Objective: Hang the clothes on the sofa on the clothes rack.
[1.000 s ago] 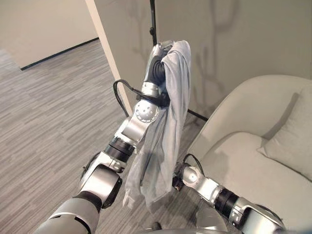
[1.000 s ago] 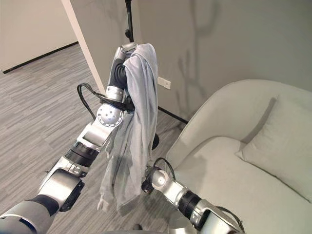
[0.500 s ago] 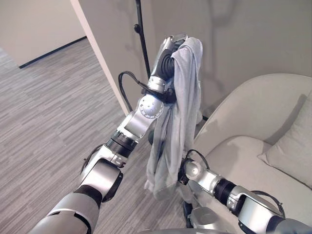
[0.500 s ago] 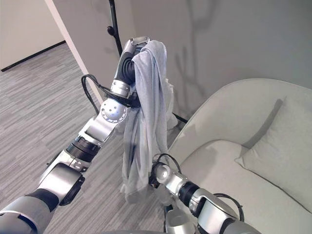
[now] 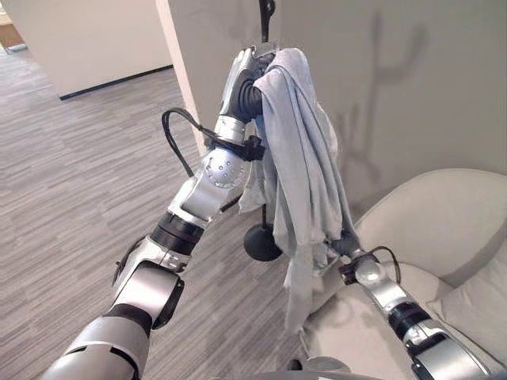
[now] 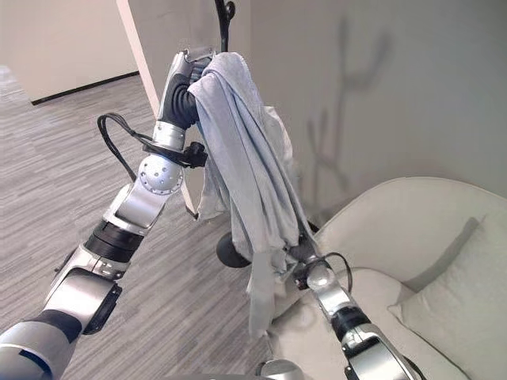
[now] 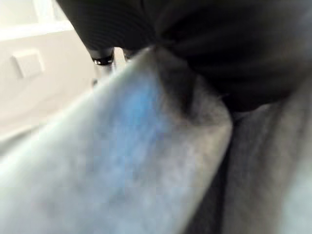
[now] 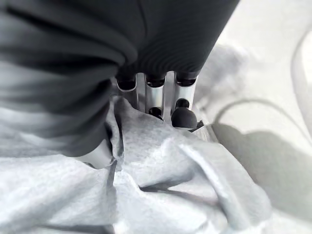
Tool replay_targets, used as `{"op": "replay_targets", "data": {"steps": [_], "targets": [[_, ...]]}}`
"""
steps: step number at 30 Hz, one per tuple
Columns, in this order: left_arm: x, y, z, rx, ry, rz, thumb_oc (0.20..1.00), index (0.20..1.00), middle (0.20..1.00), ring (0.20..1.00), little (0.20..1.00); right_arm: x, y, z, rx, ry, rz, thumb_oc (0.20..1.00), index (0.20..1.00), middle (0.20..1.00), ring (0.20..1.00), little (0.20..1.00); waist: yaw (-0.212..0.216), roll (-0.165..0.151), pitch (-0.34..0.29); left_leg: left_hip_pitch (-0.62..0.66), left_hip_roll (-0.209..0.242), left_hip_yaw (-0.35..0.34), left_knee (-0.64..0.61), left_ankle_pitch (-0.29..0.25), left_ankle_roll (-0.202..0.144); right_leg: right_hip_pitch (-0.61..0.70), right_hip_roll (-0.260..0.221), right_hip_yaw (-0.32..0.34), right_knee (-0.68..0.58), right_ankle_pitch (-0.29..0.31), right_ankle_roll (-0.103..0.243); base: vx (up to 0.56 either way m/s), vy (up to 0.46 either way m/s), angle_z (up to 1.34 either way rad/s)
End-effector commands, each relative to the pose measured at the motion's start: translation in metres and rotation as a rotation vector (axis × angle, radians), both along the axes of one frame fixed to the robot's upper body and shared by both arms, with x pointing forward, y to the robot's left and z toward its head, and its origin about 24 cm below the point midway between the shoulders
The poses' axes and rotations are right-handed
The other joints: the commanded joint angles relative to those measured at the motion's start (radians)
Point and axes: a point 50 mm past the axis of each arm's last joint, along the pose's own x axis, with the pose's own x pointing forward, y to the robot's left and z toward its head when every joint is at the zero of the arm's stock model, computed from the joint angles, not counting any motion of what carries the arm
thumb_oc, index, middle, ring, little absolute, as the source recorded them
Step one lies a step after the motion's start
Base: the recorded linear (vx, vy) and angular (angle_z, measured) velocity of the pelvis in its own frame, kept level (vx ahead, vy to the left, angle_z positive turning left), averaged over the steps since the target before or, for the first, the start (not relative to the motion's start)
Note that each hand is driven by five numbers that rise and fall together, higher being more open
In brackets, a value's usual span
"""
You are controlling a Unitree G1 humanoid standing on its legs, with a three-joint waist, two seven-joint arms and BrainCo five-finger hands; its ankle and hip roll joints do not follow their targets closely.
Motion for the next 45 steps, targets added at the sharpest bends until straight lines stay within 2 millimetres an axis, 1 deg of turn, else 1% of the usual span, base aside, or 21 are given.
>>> {"op": "replay_targets", "data": {"steps": [1,2,4,6,7,11,15,19,20,21,22,25,26,28,32,35,36,37,38,42,45], "targets": [[-0.008,0.020,0.035,-0.094,-0.154,0.051,0.200,0.200,0.200,0.200,0.200,-0.011,0.000,-0.010,-0.043,0.027,0.036,0.200,0.200,0.200,0.200,0.200,0.042,0.000,-0.067,-0.094,0.013,-0.076,-0.029,0.034,0.053,0.048,-0.093,0.193,-0.033,0.101,0.065,0.19,0.074,-0.59],[-0.008,0.021,0.035,-0.093,-0.154,0.051,0.200,0.200,0.200,0.200,0.200,-0.011,0.000,-0.010,-0.043,0.027,0.037,0.200,0.200,0.200,0.200,0.200,0.043,0.000,-0.069,-0.096,0.013,-0.075,-0.029,0.034,0.053,0.045,-0.093,0.194,-0.031,0.100,0.064,0.14,0.054,-0.66],[-0.009,0.029,0.032,-0.064,-0.156,0.085,0.200,0.200,0.200,0.200,0.200,-0.007,0.015,-0.006,-0.027,0.006,0.086,0.200,0.200,0.200,0.200,0.200,0.069,0.007,-0.067,-0.151,0.033,-0.204,-0.029,0.034,0.053,0.038,-0.107,0.296,-0.022,0.102,0.062,0.20,0.176,-1.12],[-0.009,0.033,0.031,-0.060,-0.153,0.097,0.200,0.200,0.200,0.200,0.200,-0.004,0.019,-0.004,-0.019,0.000,0.089,0.200,0.200,0.200,0.200,0.200,0.083,0.017,-0.075,-0.146,0.043,-0.213,-0.029,0.046,0.048,0.028,-0.115,0.330,-0.019,0.107,0.061,0.17,0.261,-0.99],[-0.011,0.033,0.030,-0.052,-0.154,0.091,0.200,0.200,0.200,0.200,0.200,-0.004,0.022,-0.004,-0.004,0.000,0.087,0.200,0.200,0.200,0.200,0.200,0.085,0.025,-0.080,-0.131,0.048,-0.212,-0.029,0.065,0.045,0.022,-0.128,0.343,-0.015,0.112,0.061,0.30,0.659,-0.68],[-0.008,0.029,0.016,-0.029,-0.101,0.071,0.200,0.200,0.200,0.200,0.200,-0.012,-0.016,-0.002,-0.070,-0.023,0.004,0.200,0.200,0.200,0.200,0.200,0.054,0.057,-0.111,-0.055,-0.044,-0.123,-0.029,0.072,0.034,-0.010,-0.236,0.353,0.052,0.126,0.044,0.30,0.687,-0.24],[-0.011,0.033,0.016,-0.029,-0.117,0.088,0.200,0.200,0.200,0.200,0.200,-0.010,-0.036,0.010,-0.064,-0.076,-0.094,0.200,0.200,0.200,0.200,0.200,0.033,0.076,-0.084,-0.002,-0.089,-0.084,-0.029,0.064,0.040,-0.037,-0.266,0.337,0.133,0.120,0.029,0.17,0.375,-0.03],[-0.011,0.033,0.016,-0.030,-0.117,0.088,0.200,0.200,0.200,0.200,0.200,-0.010,-0.036,0.010,-0.064,-0.076,-0.094,0.200,0.200,0.200,0.200,0.200,0.037,0.075,-0.080,0.003,-0.090,-0.081,-0.029,0.063,0.040,-0.036,-0.266,0.341,0.137,0.117,0.029,0.05,0.141,-0.19],[-0.013,0.052,0.009,-0.026,-0.118,0.160,0.200,0.200,0.200,0.200,0.200,0.001,-0.051,0.040,-0.145,-0.190,-0.087,0.200,0.200,0.200,0.200,0.200,0.026,0.107,-0.045,0.063,-0.082,0.000,-0.029,0.080,0.032,-0.060,-0.330,0.212,0.171,0.099,0.021,0.22,0.704,-0.02],[-0.023,0.086,0.001,0.026,-0.163,0.307,0.200,0.200,0.200,0.200,0.200,0.014,-0.072,0.084,-0.318,-0.362,-0.073,0.200,0.200,0.200,0.200,0.200,0.029,0.124,-0.038,0.105,-0.121,0.049,-0.029,0.066,0.024,-0.028,-0.282,0.123,0.164,0.092,0.046,0.24,0.776,-0.50],[-0.026,0.094,-0.006,0.020,-0.155,0.334,0.200,0.200,0.200,0.200,0.200,0.017,-0.079,0.101,-0.351,-0.430,-0.098,0.200,0.200,0.200,0.200,0.200,0.023,0.131,-0.048,0.108,-0.137,0.045,-0.029,0.059,0.024,-0.023,-0.231,0.121,0.150,0.090,0.057,0.09,0.392,-0.95],[-0.028,0.103,-0.009,0.021,-0.154,0.379,0.200,0.200,0.200,0.200,0.200,0.019,-0.084,0.120,-0.376,-0.503,-0.123,0.200,0.200,0.200,0.200,0.200,0.015,0.133,-0.055,0.109,-0.155,0.042,-0.029,0.056,0.024,-0.028,-0.179,0.112,0.138,0.087,0.066,0.04,0.119,-1.40],[-0.029,0.116,-0.014,0.024,-0.147,0.433,0.200,0.200,0.200,0.200,0.200,0.021,-0.096,0.147,-0.449,-0.608,-0.173,0.200,0.200,0.200,0.200,0.200,0.003,0.136,-0.067,0.113,-0.182,0.042,-0.029,0.046,0.028,-0.038,-0.108,0.100,0.115,0.074,0.069,0.08,0.132,-1.08],[-0.026,0.126,-0.016,0.042,-0.145,0.490,0.200,0.200,0.200,0.200,0.200,0.024,-0.110,0.177,-0.537,-0.715,-0.251,0.200,0.200,0.200,0.200,0.200,-0.017,0.137,-0.072,0.128,-0.209,0.030,-0.029,0.025,0.040,-0.075,-0.030,0.106,0.090,0.067,0.064,0.11,0.154,-0.97],[-0.016,0.143,-0.005,0.094,-0.170,0.586,0.200,0.200,0.200,0.200,0.200,0.034,-0.122,0.240,-0.643,-0.933,-0.369,0.200,0.200,0.200,0.200,0.200,-0.069,0.149,-0.026,0.174,-0.224,-0.008,-0.029,0.014,0.056,-0.206,0.058,0.135,0.084,0.063,0.054,0.11,0.120,-0.08],[-0.009,0.152,0.009,0.122,-0.199,0.644,0.200,0.200,0.200,0.200,0.200,0.041,-0.115,0.280,-0.659,-1.066,-0.388,0.200,0.200,0.200,0.200,0.200,-0.086,0.153,0.024,0.201,-0.213,-0.022,-0.029,0.026,0.060,-0.255,0.068,0.132,0.109,0.065,0.049,0.06,0.024,0.18],[-0.007,0.169,0.023,0.197,-0.220,0.735,0.200,0.200,0.200,0.200,0.200,0.040,-0.111,0.308,-0.717,-1.160,-0.374,0.200,0.200,0.200,0.200,0.200,-0.082,0.142,0.015,0.212,-0.220,-0.024,-0.029,0.016,0.068,-0.212,0.067,0.138,0.105,0.055,0.041,0.07,-0.005,0.26],[-0.005,0.169,0.027,0.196,-0.227,0.736,0.200,0.200,0.200,0.200,0.200,0.041,-0.111,0.310,-0.714,-1.166,-0.379,0.200,0.200,0.200,0.200,0.200,-0.084,0.136,0.024,0.215,-0.222,-0.026,-0.029,0.016,0.069,-0.205,0.064,0.137,0.097,0.055,0.042,0.12,-0.077,0.61],[-0.006,0.177,0.033,0.198,-0.234,0.777,0.200,0.200,0.200,0.200,0.200,0.038,-0.107,0.331,-0.742,-1.241,-0.380,0.200,0.200,0.200,0.200,0.200,-0.063,0.126,0.015,0.222,-0.214,-0.027,-0.029,0.022,0.079,-0.180,0.062,0.132,0.090,0.058,0.051,0.13,-0.082,0.56],[-0.012,0.196,0.061,0.213,-0.289,0.873,0.200,0.200,0.200,0.200,0.200,0.033,-0.097,0.375,-0.901,-1.347,-0.322,0.200,0.200,0.200,0.200,0.200,-0.041,0.123,-0.002,0.273,-0.169,-0.015,-0.019,0.068,0.087,-0.116,0.042,0.103,0.046,0.073,0.069,0.21,-0.086,0.25],[-0.017,0.203,0.078,0.228,-0.333,0.920,0.200,0.200,0.200,0.200,0.200,0.035,-0.096,0.387,-0.933,-1.360,-0.312,0.200,0.200,0.200,0.200,0.200,-0.047,0.119,-0.004,0.272,-0.146,-0.013,0.039,0.085,0.083,-0.088,0.030,0.093,0.020,0.084,0.073,0.10,-0.046,0.18]]}}
